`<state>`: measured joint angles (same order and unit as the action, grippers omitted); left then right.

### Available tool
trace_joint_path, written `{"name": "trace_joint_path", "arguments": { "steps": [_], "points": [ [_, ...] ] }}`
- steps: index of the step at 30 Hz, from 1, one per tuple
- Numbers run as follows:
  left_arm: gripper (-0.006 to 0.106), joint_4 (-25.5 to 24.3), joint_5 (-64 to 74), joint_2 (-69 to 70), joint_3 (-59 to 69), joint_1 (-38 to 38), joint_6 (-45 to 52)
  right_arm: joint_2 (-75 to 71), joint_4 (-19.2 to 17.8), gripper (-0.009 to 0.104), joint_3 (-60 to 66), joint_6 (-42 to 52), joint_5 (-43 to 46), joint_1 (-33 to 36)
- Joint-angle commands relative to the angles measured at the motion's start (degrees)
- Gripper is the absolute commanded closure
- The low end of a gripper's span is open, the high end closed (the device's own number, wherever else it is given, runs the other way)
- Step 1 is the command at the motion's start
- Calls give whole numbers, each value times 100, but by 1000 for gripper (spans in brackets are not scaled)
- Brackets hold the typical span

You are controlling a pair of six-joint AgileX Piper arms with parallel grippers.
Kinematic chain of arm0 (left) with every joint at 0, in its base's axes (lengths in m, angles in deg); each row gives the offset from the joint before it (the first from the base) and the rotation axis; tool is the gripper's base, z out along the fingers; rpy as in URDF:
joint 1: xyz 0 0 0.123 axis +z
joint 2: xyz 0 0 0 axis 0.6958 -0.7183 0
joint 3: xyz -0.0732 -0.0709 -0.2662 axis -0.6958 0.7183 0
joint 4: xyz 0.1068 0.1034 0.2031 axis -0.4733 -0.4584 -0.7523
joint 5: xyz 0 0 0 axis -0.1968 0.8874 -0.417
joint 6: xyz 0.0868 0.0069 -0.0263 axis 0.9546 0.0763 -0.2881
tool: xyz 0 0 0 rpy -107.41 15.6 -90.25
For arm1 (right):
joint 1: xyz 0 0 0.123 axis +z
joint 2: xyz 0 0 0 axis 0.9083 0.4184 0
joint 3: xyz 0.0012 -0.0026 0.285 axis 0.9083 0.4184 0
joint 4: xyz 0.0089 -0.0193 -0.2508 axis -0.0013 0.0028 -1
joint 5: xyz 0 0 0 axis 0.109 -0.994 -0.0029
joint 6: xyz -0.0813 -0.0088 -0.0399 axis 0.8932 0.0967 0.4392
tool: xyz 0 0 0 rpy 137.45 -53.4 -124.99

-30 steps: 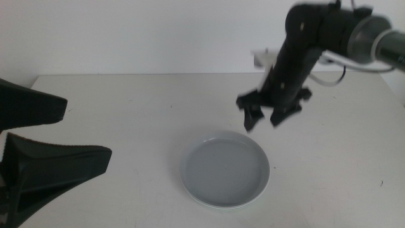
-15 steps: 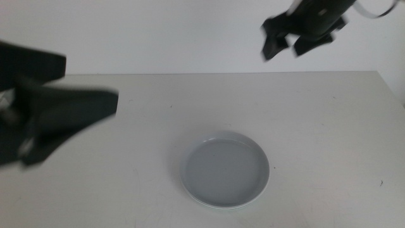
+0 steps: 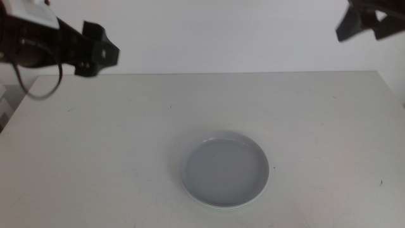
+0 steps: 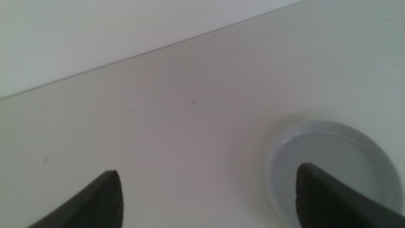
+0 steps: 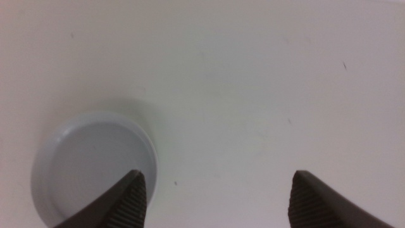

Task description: Stack the three bowls on top of each other.

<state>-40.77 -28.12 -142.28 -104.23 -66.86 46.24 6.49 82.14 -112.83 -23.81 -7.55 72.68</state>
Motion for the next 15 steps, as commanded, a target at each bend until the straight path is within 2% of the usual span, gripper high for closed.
{"name": "trace_joint_path", "arguments": {
  "steps": [1,3,7,10,15],
  "points": [
    [-5,356,-204,-89,-324,389,290,-609,-16,38,291,75,464,-89],
    [-5,672,-237,-140,-330,768,594,-922,-131,38,677,75,727,-95],
    [-5,1024,-218,-60,-274,1398,728,-1595,-585,38,1337,12,1344,-95],
    [-5,1067,-523,237,49,1545,760,-2097,-922,38,1773,-267,1717,-95],
    [-5,1067,-1586,1214,1283,1512,819,-2855,-1101,38,2683,-340,2261,-95]
  ]
}}
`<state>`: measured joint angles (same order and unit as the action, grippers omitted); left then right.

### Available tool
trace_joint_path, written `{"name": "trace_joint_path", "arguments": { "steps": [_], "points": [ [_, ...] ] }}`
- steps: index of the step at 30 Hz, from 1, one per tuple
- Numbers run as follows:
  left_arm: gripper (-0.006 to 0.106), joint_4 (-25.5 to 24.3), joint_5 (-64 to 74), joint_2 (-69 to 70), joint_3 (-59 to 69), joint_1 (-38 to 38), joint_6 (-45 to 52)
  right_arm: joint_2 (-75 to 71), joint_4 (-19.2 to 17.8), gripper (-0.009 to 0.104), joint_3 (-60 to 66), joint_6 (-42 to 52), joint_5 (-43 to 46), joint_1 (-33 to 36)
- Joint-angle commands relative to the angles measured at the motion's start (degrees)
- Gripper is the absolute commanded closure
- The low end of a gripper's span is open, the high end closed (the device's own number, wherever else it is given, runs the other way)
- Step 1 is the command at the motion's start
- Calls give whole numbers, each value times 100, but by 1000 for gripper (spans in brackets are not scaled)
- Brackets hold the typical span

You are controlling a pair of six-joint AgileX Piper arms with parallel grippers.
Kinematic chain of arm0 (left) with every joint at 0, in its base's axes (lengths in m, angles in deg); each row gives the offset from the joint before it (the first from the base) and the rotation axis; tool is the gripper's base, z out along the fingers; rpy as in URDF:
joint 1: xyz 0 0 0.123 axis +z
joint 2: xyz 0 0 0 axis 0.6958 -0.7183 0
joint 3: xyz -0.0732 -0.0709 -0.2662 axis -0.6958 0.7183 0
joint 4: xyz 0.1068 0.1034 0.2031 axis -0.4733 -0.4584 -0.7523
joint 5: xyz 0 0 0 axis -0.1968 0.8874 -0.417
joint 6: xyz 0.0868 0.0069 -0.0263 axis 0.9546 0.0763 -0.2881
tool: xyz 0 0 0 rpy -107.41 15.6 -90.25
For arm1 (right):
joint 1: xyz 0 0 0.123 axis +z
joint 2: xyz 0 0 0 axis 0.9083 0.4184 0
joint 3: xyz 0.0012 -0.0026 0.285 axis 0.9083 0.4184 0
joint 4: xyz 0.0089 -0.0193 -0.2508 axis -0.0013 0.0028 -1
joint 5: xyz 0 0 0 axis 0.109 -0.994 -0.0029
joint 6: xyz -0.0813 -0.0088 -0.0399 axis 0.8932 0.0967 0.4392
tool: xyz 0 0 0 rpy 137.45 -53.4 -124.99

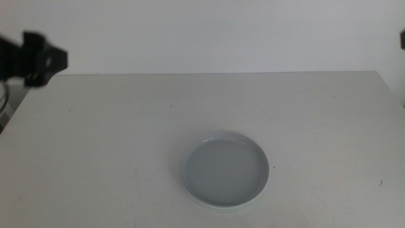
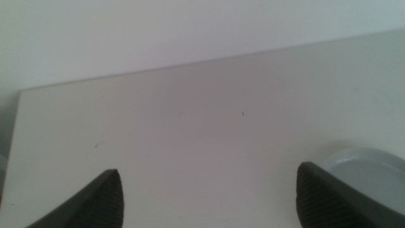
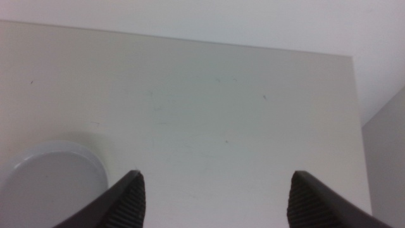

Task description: Stack the three bowls on top of each other.

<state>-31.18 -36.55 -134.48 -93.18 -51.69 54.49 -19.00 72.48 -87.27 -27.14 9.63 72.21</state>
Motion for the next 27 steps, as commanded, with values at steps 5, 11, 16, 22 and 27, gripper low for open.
{"name": "trace_joint_path", "arguments": {
  "steps": [5,11,16,22,27],
  "points": [
    [-5,144,-1492,1415,1189,-4,2,-1137,-148,38,1326,-10,1405,-48],
    [-5,143,-2344,2329,2131,-4,148,-2077,-311,38,2691,-8,2551,-48],
    [-5,143,-2914,2621,2694,-4,148,-2588,-490,38,3400,-3,3317,-48],
    [-5,150,-3375,2613,2972,-4,142,-2642,-442,38,3617,-8,3765,-43],
    [-5,150,-3269,2613,2971,-4,142,-2642,-430,38,3617,-21,3720,-43]
  ]
}}
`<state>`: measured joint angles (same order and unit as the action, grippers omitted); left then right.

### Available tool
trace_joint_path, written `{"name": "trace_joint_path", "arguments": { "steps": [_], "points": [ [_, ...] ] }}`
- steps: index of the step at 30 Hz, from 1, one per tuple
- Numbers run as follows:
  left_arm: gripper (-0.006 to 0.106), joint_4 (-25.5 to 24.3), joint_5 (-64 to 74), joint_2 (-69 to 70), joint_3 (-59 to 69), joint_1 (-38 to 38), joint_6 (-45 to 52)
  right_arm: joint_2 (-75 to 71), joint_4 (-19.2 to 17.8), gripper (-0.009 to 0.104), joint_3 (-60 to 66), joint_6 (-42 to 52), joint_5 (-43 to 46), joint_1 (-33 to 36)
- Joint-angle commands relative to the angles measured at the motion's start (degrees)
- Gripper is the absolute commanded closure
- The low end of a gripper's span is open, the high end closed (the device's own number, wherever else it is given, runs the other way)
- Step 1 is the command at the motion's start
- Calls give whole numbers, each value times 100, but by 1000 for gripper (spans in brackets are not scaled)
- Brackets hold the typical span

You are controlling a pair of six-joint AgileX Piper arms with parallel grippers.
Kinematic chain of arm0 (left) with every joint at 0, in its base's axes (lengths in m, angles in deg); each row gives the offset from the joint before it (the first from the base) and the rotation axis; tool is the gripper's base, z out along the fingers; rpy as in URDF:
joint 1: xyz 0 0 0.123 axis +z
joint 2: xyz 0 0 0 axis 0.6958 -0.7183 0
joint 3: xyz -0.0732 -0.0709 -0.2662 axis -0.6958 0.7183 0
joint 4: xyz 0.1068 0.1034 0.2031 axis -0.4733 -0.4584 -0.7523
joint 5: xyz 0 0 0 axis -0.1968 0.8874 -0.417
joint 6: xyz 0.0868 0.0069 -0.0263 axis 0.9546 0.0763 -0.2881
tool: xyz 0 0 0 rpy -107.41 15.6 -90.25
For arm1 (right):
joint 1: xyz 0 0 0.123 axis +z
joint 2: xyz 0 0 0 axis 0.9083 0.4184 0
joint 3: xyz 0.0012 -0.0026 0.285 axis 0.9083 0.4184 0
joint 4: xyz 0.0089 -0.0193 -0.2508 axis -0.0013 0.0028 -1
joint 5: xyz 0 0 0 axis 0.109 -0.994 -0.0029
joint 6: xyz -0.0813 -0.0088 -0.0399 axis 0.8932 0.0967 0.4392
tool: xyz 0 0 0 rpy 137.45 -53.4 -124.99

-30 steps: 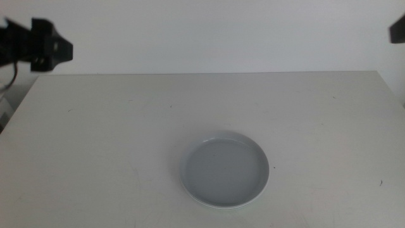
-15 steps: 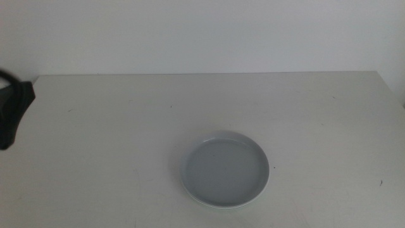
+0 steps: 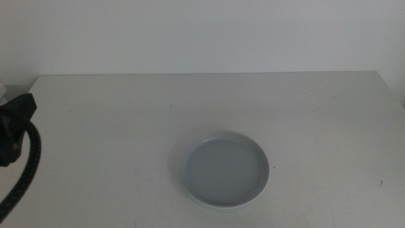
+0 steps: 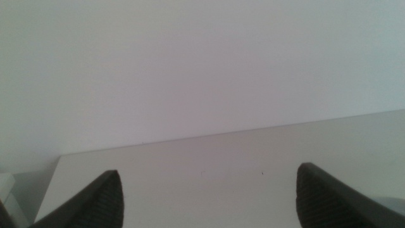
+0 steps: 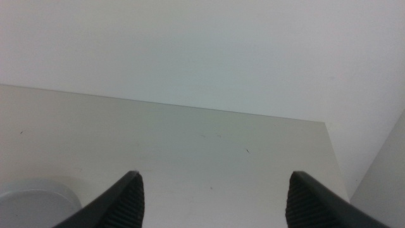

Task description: Stack the three bowls on top of each other.

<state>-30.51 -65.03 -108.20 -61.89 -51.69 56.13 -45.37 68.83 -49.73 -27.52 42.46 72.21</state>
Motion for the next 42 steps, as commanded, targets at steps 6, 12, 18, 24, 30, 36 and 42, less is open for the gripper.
{"name": "trace_joint_path", "arguments": {
  "steps": [6,12,18,24,30,36,42],
  "points": [
    [-5,83,-378,-14,-158,-4,-23,-4,-65,38,-137,17,438,-43],
    [-5,83,-436,688,169,-4,-23,-421,-65,38,-137,17,353,-43],
    [-5,83,-435,1819,1185,22,-23,-1200,-65,38,203,17,430,-43],
    [-5,83,-412,2912,2042,22,-23,-2455,-65,38,1442,17,484,-48],
    [-5,105,-451,3296,2683,22,-23,-3401,-65,38,2757,17,462,-48],
    [-5,105,-325,3296,3035,22,-23,-3787,-65,38,3467,17,458,-48],
    [-5,105,-333,3296,3035,22,-23,-3953,-38,38,3833,17,469,-48]
  ]
}}
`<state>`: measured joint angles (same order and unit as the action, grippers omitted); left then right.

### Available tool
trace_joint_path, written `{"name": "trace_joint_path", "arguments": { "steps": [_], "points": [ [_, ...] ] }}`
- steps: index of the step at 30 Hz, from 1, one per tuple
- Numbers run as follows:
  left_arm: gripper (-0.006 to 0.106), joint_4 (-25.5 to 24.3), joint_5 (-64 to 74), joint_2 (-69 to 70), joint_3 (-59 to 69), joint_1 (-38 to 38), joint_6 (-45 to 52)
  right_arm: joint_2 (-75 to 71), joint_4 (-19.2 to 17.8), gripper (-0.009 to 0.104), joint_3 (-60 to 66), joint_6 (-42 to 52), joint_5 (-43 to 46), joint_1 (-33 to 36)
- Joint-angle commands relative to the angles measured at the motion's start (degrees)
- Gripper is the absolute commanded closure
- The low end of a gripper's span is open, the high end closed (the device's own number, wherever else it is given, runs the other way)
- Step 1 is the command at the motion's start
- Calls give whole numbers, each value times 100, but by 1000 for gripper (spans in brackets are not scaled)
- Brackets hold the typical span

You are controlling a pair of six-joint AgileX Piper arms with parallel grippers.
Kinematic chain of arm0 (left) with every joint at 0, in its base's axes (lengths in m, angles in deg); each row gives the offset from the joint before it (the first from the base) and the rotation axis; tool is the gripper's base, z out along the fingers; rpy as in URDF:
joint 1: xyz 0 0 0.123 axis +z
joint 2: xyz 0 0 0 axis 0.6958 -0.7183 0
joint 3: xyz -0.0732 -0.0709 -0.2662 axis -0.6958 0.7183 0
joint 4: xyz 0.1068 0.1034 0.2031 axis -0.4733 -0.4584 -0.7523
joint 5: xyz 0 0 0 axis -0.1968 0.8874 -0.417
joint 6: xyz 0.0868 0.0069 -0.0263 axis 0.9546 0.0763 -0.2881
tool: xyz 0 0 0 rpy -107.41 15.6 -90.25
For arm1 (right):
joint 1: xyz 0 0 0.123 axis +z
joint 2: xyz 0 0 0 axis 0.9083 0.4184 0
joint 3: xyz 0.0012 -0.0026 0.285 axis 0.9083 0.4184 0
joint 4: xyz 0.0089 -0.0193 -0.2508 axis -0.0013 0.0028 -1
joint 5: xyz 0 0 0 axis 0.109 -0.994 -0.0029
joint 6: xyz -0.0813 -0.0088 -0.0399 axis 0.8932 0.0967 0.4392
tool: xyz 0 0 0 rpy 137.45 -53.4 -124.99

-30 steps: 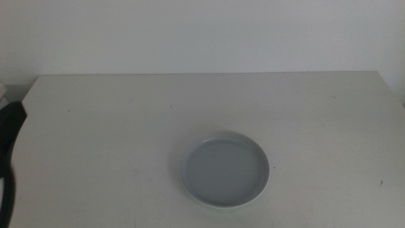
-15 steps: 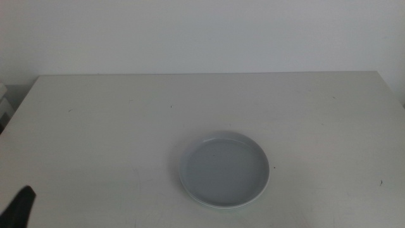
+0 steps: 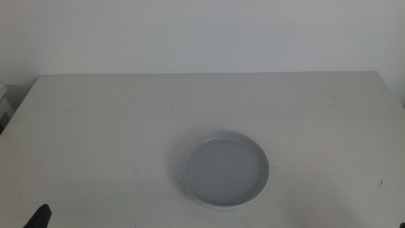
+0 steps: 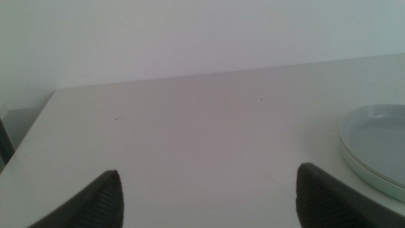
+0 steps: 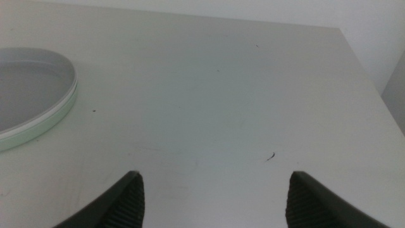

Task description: Stack the three bowls on top of each other.

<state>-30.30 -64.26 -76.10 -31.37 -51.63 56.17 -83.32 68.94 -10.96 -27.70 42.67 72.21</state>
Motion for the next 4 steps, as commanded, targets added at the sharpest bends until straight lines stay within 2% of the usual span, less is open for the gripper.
{"name": "trace_joint_path", "arguments": {
  "steps": [1,4],
  "points": [
    [-5,83,-410,86,-17,15,-27,-158,-49,38,-12,36,406,-48],
    [-5,83,-405,86,-17,15,-27,-158,-49,38,-18,36,328,-48]
  ]
}}
